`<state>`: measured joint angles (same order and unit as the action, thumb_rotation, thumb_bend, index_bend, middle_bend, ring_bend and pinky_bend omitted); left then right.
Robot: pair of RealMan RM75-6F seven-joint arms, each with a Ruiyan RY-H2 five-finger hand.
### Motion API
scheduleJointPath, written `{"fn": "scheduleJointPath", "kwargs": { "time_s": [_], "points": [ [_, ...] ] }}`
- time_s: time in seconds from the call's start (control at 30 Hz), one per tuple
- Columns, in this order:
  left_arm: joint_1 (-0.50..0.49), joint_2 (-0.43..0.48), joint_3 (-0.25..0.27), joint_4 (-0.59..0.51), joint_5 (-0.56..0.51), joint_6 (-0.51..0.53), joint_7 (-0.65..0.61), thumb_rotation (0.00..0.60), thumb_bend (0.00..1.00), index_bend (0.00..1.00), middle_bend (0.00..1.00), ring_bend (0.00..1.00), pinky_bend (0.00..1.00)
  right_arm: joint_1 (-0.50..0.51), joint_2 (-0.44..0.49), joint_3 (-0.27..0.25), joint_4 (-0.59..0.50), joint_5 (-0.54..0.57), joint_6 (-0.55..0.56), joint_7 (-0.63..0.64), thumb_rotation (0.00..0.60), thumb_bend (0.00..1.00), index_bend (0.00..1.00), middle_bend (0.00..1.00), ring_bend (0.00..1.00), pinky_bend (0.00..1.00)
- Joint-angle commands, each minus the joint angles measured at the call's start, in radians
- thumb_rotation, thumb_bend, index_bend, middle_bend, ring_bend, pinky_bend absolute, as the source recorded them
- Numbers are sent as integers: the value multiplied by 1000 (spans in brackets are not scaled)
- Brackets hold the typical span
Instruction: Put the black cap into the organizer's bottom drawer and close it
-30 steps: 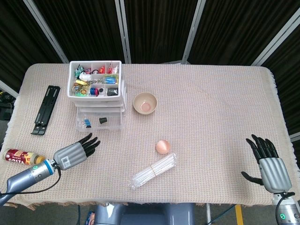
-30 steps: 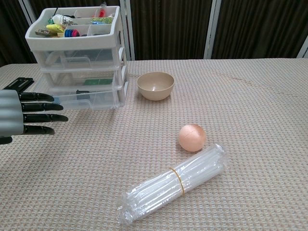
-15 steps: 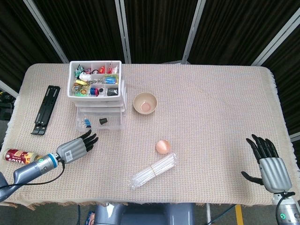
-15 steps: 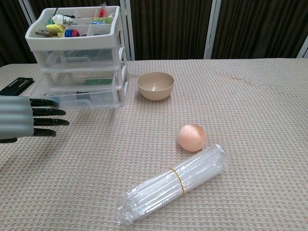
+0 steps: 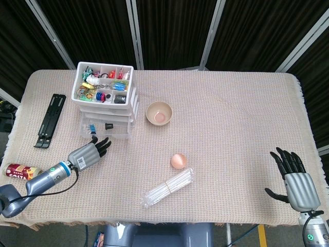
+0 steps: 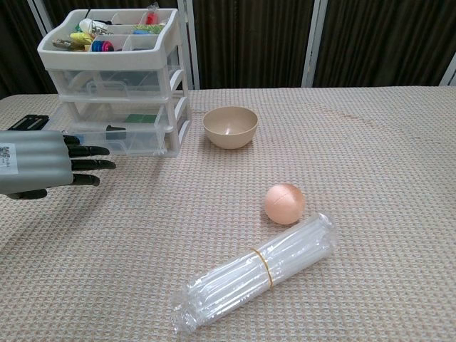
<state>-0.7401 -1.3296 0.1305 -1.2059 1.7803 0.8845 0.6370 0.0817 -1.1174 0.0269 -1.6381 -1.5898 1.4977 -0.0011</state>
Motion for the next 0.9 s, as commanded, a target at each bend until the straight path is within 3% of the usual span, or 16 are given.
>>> {"fn": "scheduleJointPath", "kwargs": {
  "time_s": [0.03,0.53,0.9],
  "points": [
    [2,3,0,0,-1,3,2,600,368,216,40,0,92,0,0,0,1,1,-1,1,600,36,85,0,0,0],
    [0,96,53,6,63,28,-1,600,372,201,20,0,78,-1,-2,-2,-4,-3,0,-6,600,37,85,0,0,0],
    [-26,85,116,42,164,32,-55,600,371,191,0,0,61,-1,-1,-1,-5,1,-1,-5,600,36,85,0,0,0]
  ]
}}
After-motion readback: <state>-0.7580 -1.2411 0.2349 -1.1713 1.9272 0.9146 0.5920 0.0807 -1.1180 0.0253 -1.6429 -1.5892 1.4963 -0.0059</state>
